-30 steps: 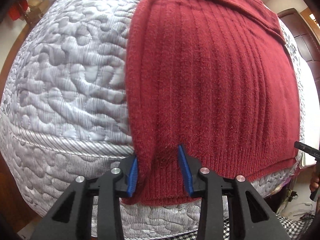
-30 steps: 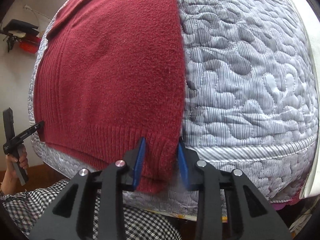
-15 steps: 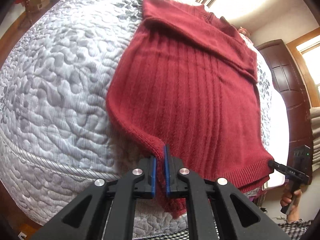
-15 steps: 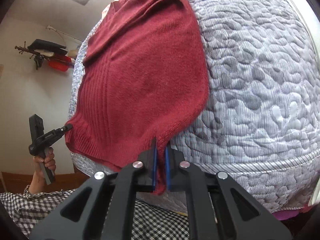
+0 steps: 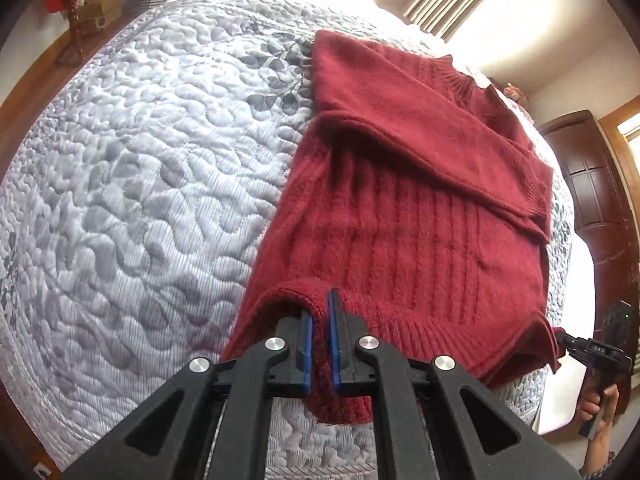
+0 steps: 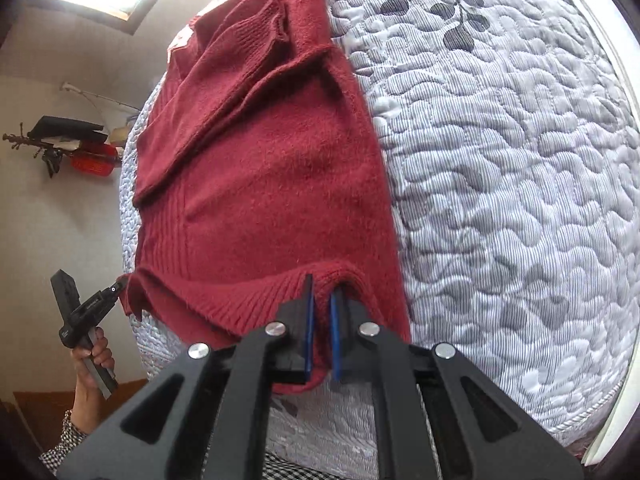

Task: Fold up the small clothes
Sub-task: 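Grasp the ribbed hem with the left tool while the right tool grasps it too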

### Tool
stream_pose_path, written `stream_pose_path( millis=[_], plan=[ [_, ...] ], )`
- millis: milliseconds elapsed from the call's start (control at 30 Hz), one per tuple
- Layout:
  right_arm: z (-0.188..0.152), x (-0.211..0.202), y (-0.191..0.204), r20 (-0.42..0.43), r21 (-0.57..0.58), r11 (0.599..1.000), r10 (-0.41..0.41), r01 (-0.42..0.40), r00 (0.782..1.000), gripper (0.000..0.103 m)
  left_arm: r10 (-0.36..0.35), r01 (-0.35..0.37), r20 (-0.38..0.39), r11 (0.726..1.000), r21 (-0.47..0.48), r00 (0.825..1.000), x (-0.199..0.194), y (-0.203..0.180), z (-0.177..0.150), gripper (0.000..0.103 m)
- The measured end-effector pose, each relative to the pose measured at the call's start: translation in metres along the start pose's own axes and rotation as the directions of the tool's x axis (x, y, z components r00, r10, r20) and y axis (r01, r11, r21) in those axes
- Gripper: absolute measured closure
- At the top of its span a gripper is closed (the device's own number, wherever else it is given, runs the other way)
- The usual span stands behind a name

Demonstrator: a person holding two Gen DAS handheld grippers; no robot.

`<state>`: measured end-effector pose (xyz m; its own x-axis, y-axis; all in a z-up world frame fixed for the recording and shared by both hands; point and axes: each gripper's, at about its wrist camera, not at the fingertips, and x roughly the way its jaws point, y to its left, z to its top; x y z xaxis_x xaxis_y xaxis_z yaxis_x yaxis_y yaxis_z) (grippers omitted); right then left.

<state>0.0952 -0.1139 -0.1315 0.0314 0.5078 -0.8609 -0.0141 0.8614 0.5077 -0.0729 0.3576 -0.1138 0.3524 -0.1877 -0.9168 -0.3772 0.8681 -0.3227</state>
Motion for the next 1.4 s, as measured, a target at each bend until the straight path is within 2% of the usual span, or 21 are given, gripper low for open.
stream_pose_path(
  millis=[133,233,267,333,367,400,433,467,500,533,633,667,767,867,967,1133,1233,1300,1333,1367,1400],
  plan=[
    [0.017,0.021,-0.013,-0.045,0.069,0.998,-0.005,0.008,0.999,0.095,0.008,-0.01,-0.044,0.999,-0.044,0.999,0.023,0.009,0.012,0.095],
    [0.018,0.022,-0.015,-0.055,0.079,0.997,0.025,-0.02,0.998,0.09,-0.011,0.007,-0.061,0.998,-0.058,0.998,0.021,0.012,0.015,0.091],
    [0.018,0.016,-0.019,-0.054,0.073,0.997,0.032,-0.028,0.998,0.089,-0.022,0.019,-0.06,0.998,-0.053,0.998,0.016,0.013,0.015,0.089],
    [0.016,0.007,-0.018,-0.048,0.041,0.999,0.037,-0.035,0.998,0.082,-0.018,0.016,-0.047,0.999,-0.043,0.999,0.004,0.015,0.016,0.077],
    [0.015,0.001,-0.02,-0.035,0.03,1.0,0.003,-0.002,0.999,0.055,0.014,-0.014,-0.018,0.999,-0.037,1.0,-0.005,0.017,0.016,0.055],
    [0.015,-0.007,-0.02,-0.001,0.022,0.998,-0.063,0.063,0.998,0.024,0.044,-0.043,0.026,0.998,-0.033,0.999,-0.016,0.02,0.017,0.045],
    [0.015,-0.017,-0.021,0.043,0.003,0.995,-0.104,0.104,0.994,0.025,0.064,-0.062,0.051,0.998,-0.034,0.997,-0.024,0.024,0.019,0.045],
    [0.015,-0.023,-0.021,0.052,-0.011,0.995,-0.1,0.1,0.994,0.038,0.076,-0.074,0.063,0.997,-0.035,0.995,-0.03,0.027,0.021,0.045],
    [0.016,-0.026,-0.023,0.054,-0.01,0.997,-0.08,0.081,0.995,0.046,0.089,-0.087,0.079,0.996,-0.032,0.993,-0.036,0.03,0.024,0.045],
    [0.016,-0.031,-0.024,0.065,-0.01,0.998,-0.055,0.056,0.996,0.046,0.104,-0.102,0.093,0.995,-0.02,0.99,-0.04,0.03,0.026,0.045],
    [0.016,-0.039,-0.015,0.078,-0.08,0.995,-0.045,0.052,0.996,0.043,0.116,-0.124,0.109,0.99,0.069,0.987,-0.045,0.021,0.033,0.045],
    [0.016,-0.041,-0.012,0.078,-0.109,0.992,-0.052,0.061,0.996,0.038,0.111,-0.122,0.109,0.987,0.1,0.988,-0.043,0.015,0.036,0.044],
    [0.018,-0.031,0.009,0.06,-0.212,0.974,-0.071,0.082,0.996,0.036,0.089,-0.104,0.082,0.975,0.194,0.993,-0.029,-0.005,0.044,0.043],
    [0.02,-0.012,0.029,0.033,-0.314,0.939,-0.136,0.139,0.99,0.027,0.065,-0.076,0.048,0.953,0.293,0.997,-0.011,-0.028,0.048,0.042],
    [0.023,0.004,0.039,0.021,-0.382,0.903,-0.206,0.198,0.978,0.026,0.083,-0.084,0.017,0.922,0.377,0.996,0.009,-0.047,0.049,0.041],
    [0.031,0.023,0.045,-0.002,-0.407,0.893,-0.213,0.194,0.977,0.03,0.101,-0.084,-0.015,0.895,0.439,0.995,0.033,-0.063,0.051,0.041],
    [0.035,0.033,0.048,-0.005,-0.418,0.885,-0.228,0.205,0.974,0.045,0.121,-0.098,-0.023,0.891,0.444,0.992,0.042,-0.064,0.054,0.041],
    [0.036,0.036,0.048,-0.004,-0.432,0.875,-0.243,0.217,0.97,0.066,0.102,-0.077,-0.034,0.897,0.435,0.994,0.045,-0.064,0.055,0.047],
    [0.035,0.038,0.051,0.003,-0.447,0.863,-0.261,0.235,0.965,0.072,0.08,-0.052,-0.046,0.901,0.43,0.996,0.045,-0.064,0.055,0.051],
    [0.034,0.041,0.055,0.01,-0.463,0.851,-0.274,0.247,0.962,0.093,0.062,-0.032,-0.057,0.904,0.426,0.996,0.045,-0.064,0.054,0.061],
    [0.034,0.04,0.055,0.007,-0.469,0.851,-0.266,0.238,0.964,0.097,0.039,-0.005,-0.072,0.907,0.422,0.997,0.046,-0.063,0.054,0.081]
  ],
)
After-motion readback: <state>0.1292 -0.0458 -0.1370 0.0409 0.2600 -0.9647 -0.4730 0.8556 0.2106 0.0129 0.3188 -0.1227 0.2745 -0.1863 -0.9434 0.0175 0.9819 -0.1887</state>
